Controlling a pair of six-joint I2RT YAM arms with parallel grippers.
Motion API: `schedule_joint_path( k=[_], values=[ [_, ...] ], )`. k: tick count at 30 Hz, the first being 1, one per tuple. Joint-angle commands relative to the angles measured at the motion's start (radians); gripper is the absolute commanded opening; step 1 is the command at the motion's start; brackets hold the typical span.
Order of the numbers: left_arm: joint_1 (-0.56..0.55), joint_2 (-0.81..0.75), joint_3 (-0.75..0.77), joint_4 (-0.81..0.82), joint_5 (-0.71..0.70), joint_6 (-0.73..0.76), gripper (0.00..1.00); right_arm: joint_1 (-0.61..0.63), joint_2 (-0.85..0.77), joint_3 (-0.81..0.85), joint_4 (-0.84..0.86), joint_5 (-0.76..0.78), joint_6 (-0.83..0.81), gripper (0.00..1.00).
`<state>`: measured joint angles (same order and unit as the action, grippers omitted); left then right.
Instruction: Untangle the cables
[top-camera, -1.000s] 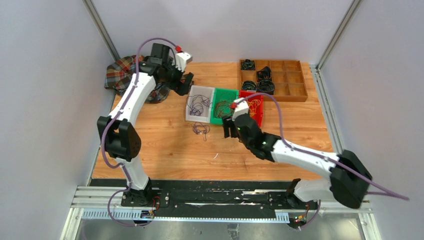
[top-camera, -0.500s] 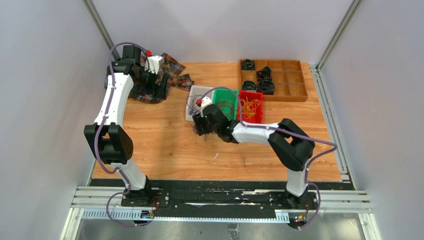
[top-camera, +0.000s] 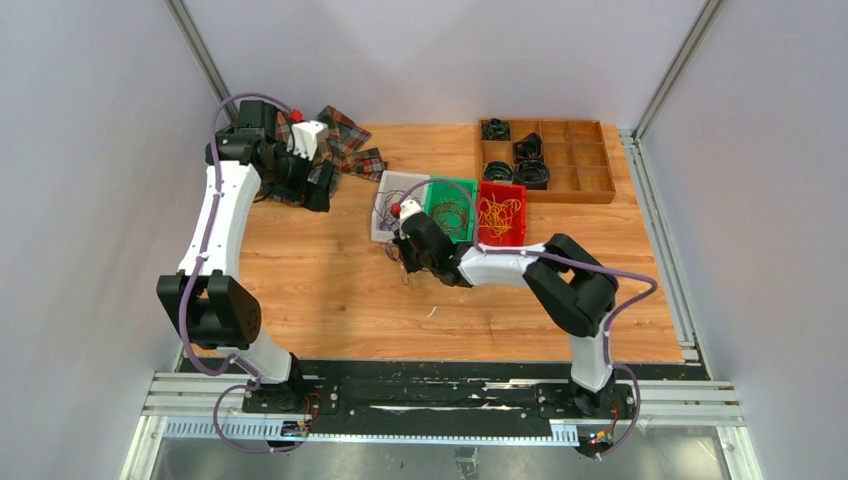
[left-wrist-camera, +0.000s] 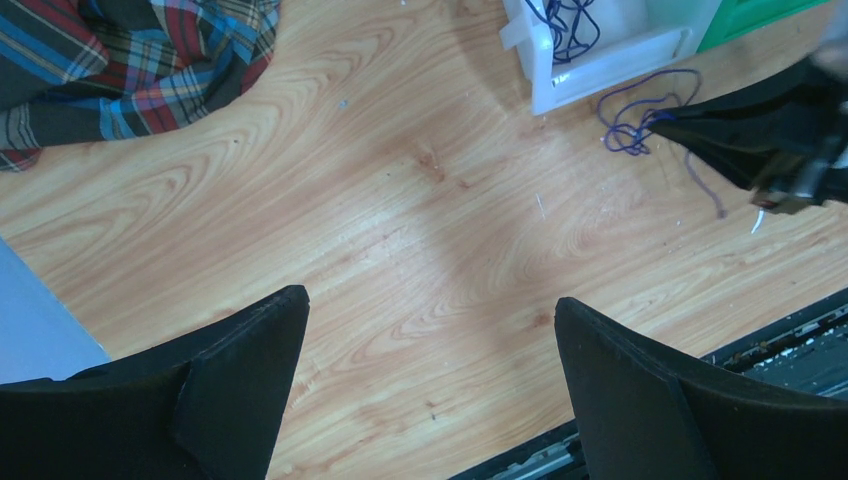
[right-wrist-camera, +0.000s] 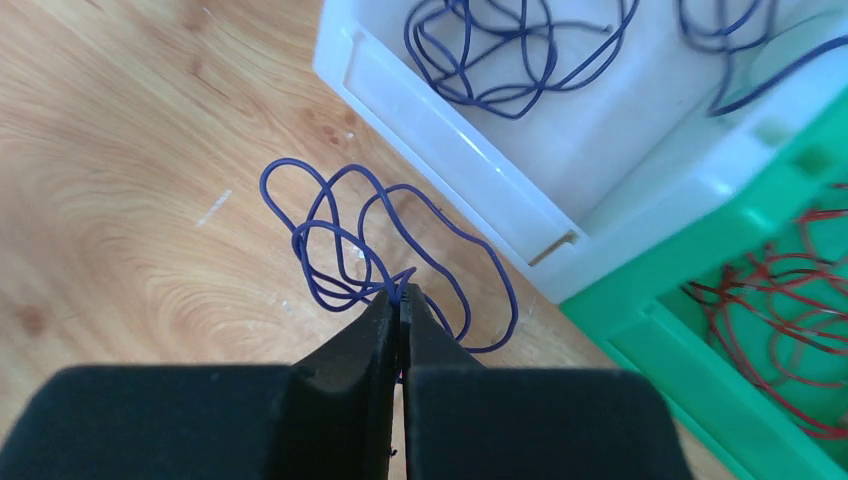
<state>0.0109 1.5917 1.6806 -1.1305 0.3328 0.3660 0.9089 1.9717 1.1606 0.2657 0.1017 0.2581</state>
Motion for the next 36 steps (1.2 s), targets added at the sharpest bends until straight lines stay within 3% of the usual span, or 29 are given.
schedule_joint_path(
  k=[1,9,21,23,28,31,36],
  values=[
    [0.004,-0.048,-0.019,-0.010,-0.011,0.028,0.98,0.009,-0.168,-0.032,0.018,-0.004,-0.016,0.01],
    [0.004,-0.080,-0.055,-0.009,-0.029,0.050,0.98,-0.020,-0.284,0.035,-0.045,0.017,-0.053,0.01],
    [0.004,-0.104,-0.053,-0.009,-0.055,0.059,0.98,-0.130,0.018,0.340,-0.099,0.060,-0.106,0.03],
    [0.004,-0.105,-0.057,-0.009,-0.067,0.063,0.98,-0.136,0.053,0.381,-0.119,0.064,-0.113,0.15],
    [0.006,-0.105,-0.067,-0.008,-0.096,0.061,0.98,-0.138,0.033,0.393,-0.132,0.077,-0.133,0.57],
    [0.007,-0.109,-0.070,-0.003,-0.111,0.056,0.98,-0.138,-0.027,0.357,-0.130,0.085,-0.146,0.72],
    [0.009,-0.133,-0.096,0.043,-0.142,0.028,0.98,-0.138,-0.136,0.270,-0.127,0.103,-0.153,0.77]
  ],
)
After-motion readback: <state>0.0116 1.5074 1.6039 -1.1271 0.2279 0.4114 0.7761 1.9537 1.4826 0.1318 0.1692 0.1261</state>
